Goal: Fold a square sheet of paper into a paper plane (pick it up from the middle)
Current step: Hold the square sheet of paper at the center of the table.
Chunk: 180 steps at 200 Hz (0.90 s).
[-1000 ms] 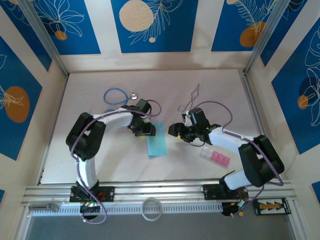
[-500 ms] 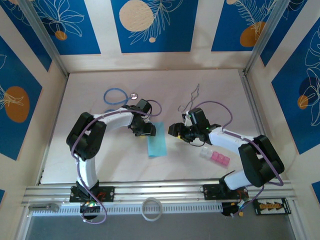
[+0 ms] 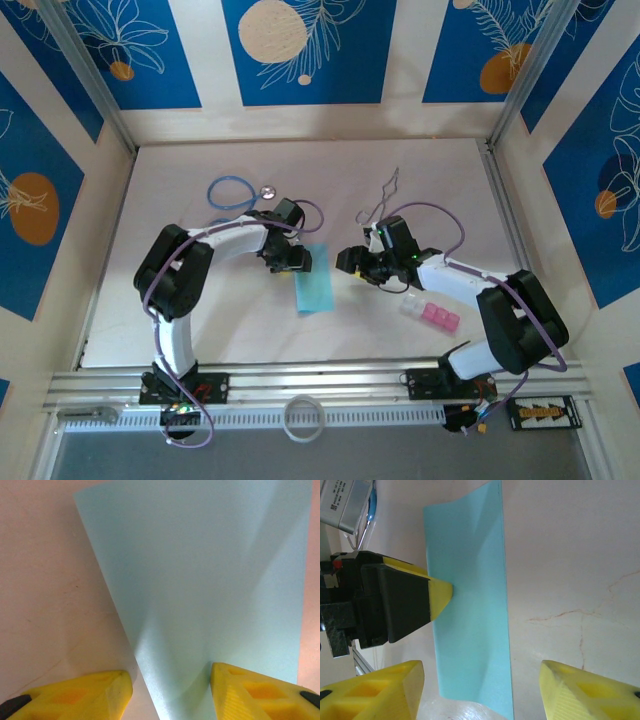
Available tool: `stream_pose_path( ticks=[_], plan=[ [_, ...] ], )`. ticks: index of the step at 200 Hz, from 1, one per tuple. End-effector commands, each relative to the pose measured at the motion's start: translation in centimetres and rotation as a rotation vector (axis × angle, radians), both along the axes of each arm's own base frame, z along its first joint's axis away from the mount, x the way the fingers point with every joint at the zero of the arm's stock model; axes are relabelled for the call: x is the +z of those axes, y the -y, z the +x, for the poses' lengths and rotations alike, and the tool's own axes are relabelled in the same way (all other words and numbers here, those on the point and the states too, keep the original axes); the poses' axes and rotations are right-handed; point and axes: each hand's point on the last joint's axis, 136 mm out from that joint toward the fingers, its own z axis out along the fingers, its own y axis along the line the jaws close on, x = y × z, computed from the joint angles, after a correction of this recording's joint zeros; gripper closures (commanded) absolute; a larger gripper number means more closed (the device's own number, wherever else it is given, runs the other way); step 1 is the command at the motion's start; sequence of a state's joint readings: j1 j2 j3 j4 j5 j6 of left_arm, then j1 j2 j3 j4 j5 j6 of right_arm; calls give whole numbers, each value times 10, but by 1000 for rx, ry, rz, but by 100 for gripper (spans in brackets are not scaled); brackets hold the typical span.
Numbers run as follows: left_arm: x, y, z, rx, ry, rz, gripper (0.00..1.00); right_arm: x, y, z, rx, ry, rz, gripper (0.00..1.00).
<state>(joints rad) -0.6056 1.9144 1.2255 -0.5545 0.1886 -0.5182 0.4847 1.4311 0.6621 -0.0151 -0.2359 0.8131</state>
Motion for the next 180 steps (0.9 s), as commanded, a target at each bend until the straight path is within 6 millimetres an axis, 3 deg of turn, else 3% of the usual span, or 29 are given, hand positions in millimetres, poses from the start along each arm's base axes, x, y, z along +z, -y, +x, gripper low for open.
stream_pose_path(
  ticks=[1, 41, 88, 104, 180],
  plan=[
    [-38, -18, -1, 15, -16, 121, 48, -3, -2, -2, 15, -10, -6, 37],
    [-39, -17, -3, -1, -19, 114, 49, -3, -3, -2, 20, -12, -1, 39],
    [-37, -17, -2, -2, -11, 111, 49, -6, -11, -3, 44, -37, 29, 67],
    [-37, -17, -1, 0, -8, 108, 49, -13, -10, -2, 30, -69, 9, 72],
    [-37, -16, 4, -53, 18, 119, 48, -18, -8, -2, 25, -88, -17, 71]
  ],
)
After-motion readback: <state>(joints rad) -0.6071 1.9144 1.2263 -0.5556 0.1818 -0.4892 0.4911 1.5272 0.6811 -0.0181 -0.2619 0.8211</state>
